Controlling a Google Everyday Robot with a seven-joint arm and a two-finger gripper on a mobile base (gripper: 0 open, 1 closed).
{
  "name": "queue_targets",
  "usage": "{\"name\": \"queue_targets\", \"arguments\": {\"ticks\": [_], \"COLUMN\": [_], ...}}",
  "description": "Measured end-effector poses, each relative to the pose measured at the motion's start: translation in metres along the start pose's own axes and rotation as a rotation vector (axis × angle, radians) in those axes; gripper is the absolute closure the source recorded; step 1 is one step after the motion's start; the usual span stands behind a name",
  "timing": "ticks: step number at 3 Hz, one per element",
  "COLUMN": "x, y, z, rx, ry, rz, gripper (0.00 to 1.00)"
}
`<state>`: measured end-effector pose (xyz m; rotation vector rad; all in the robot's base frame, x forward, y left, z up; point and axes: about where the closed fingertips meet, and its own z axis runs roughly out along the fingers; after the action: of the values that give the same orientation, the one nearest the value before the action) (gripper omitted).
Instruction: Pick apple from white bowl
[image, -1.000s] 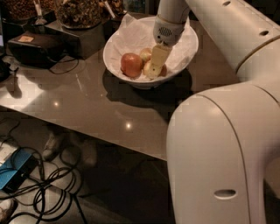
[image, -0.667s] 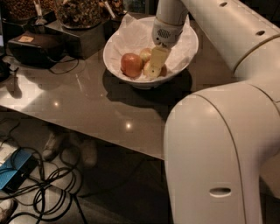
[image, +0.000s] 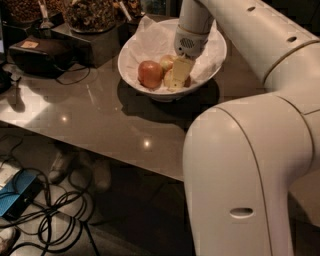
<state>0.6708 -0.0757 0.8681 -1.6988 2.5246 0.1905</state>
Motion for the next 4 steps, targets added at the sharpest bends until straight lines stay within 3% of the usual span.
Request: {"name": "queue_targets", "arguments": {"ticks": [1,3,4], "x": [-0.0005,-0.0006,-0.0006], "y": [0.0015,0.0016,0.0016], "z": [0.0052,0.0054,0.0054], "rx": [-0.030,-0.031,-0.031], "ry": [-0.025,-0.026,-0.026], "rz": [-0.025,-0.026,-0.026], "gripper": [0.46,0.92,1.00]}}
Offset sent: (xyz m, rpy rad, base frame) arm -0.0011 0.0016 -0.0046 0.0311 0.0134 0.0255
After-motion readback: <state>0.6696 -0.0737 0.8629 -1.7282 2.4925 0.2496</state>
